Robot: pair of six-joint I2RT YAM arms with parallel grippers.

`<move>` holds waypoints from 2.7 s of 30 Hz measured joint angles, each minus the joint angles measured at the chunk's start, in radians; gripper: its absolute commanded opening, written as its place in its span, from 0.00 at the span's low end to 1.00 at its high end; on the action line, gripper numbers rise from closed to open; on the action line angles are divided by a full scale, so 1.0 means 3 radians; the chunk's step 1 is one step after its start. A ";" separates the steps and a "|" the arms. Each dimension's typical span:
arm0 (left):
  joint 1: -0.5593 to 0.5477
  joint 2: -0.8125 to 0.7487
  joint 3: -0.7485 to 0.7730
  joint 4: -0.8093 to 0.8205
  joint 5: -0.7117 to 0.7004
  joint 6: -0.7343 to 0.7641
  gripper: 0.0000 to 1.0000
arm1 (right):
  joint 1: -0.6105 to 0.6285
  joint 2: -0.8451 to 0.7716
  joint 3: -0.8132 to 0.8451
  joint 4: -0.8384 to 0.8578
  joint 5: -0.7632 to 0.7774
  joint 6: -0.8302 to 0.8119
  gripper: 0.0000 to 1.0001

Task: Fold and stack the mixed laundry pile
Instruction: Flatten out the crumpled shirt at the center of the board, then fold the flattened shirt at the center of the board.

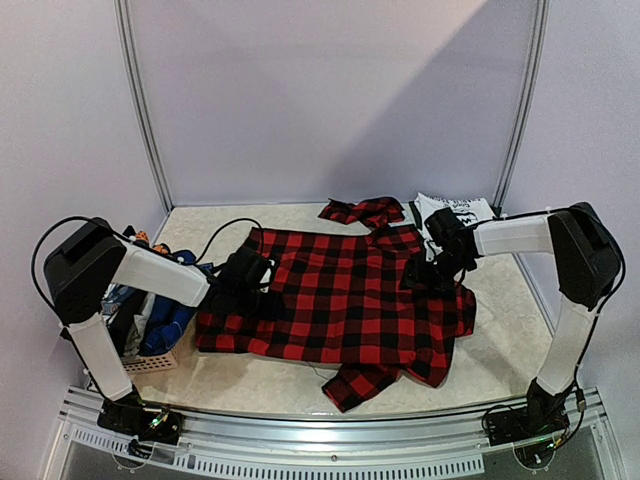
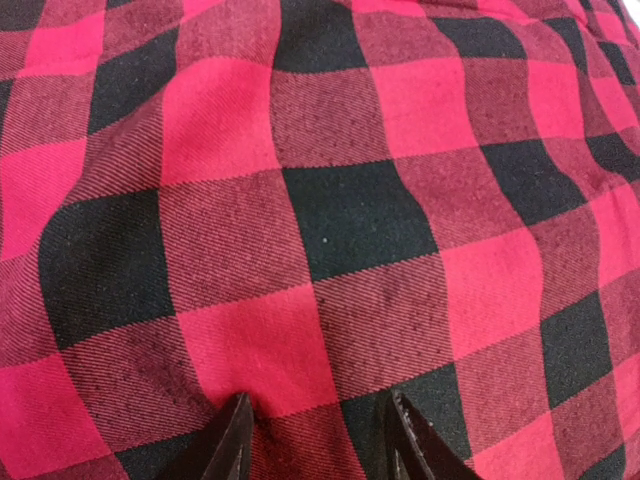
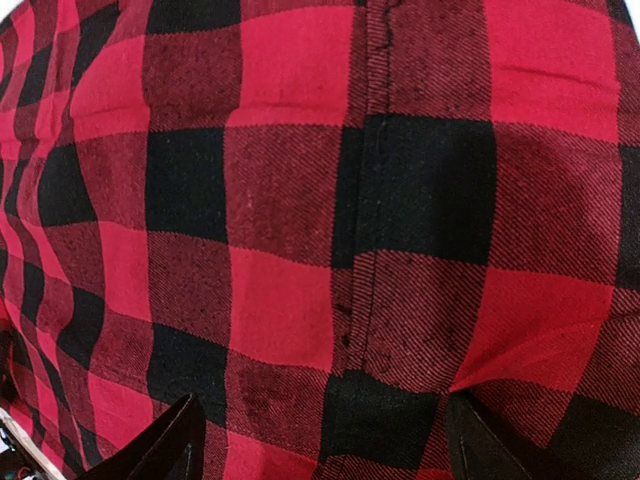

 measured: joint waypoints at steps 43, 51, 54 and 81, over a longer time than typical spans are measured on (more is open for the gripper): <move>-0.1765 -0.0458 0.0343 -0.0642 -0.0034 0.1367 0.52 | -0.0076 -0.1342 -0.0298 -0.0267 0.0212 -0.0179 0.83; -0.2022 -0.0056 0.0557 -0.0676 0.0058 0.1755 0.53 | -0.0074 -0.1831 -0.0594 -0.0259 0.0345 -0.0182 0.83; -0.2031 0.0010 0.0617 -0.0683 0.0089 0.1813 0.53 | -0.0070 -0.1911 -0.0669 -0.0259 0.0366 -0.0179 0.84; -0.2032 0.0285 0.0743 -0.0832 0.0398 0.1909 0.05 | -0.0064 -0.1985 -0.0795 -0.0197 0.0402 -0.0172 0.84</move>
